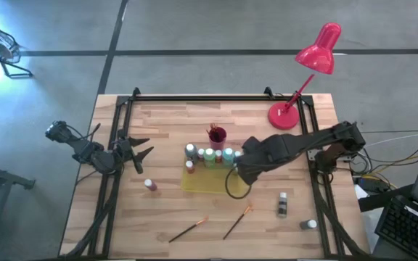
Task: Pick & Place Paint Supplies
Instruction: Put the small gray paint bottle into the yellow bin
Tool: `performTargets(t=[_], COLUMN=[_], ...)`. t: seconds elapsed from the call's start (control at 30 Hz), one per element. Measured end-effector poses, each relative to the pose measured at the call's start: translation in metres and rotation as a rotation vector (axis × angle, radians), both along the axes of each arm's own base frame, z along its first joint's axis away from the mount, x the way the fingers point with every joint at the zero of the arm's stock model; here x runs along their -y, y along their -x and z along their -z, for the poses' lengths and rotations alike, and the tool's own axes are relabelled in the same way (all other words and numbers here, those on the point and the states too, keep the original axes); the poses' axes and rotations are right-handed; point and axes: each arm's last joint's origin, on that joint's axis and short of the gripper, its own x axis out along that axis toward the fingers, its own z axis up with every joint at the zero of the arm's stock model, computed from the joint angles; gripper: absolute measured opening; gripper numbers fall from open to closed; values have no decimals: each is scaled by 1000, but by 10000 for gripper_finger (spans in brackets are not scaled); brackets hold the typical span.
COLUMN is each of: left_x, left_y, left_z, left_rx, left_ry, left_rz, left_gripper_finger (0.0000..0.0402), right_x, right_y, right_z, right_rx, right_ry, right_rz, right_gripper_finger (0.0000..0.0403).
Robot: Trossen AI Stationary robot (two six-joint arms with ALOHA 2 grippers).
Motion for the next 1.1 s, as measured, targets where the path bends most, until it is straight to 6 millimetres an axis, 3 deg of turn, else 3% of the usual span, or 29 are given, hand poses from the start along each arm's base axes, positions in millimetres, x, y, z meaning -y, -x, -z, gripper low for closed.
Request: performTargets(t=[0.4, 0.77, 0.93, 1.1], left_x=[0, 0, 0, 0], left_y=[0, 0, 0, 0], left_z=[0, 0, 0, 0], left_rx=[0, 0, 0, 0], left_ry=[0, 0, 0, 0], left_rz=[0, 0, 0, 0], left_gripper_finger=[184, 184, 184, 184], right_x=[-17, -31, -45, -49], right_y=[21, 30, 43, 71], right_z=[-12, -15, -4, 19], right_rx=[6, -35, -64, -119], right_ry=[-119, -269, -254, -212], right_rz=[140, 189, 275, 451], right_gripper_finger=[249, 218, 215, 222])
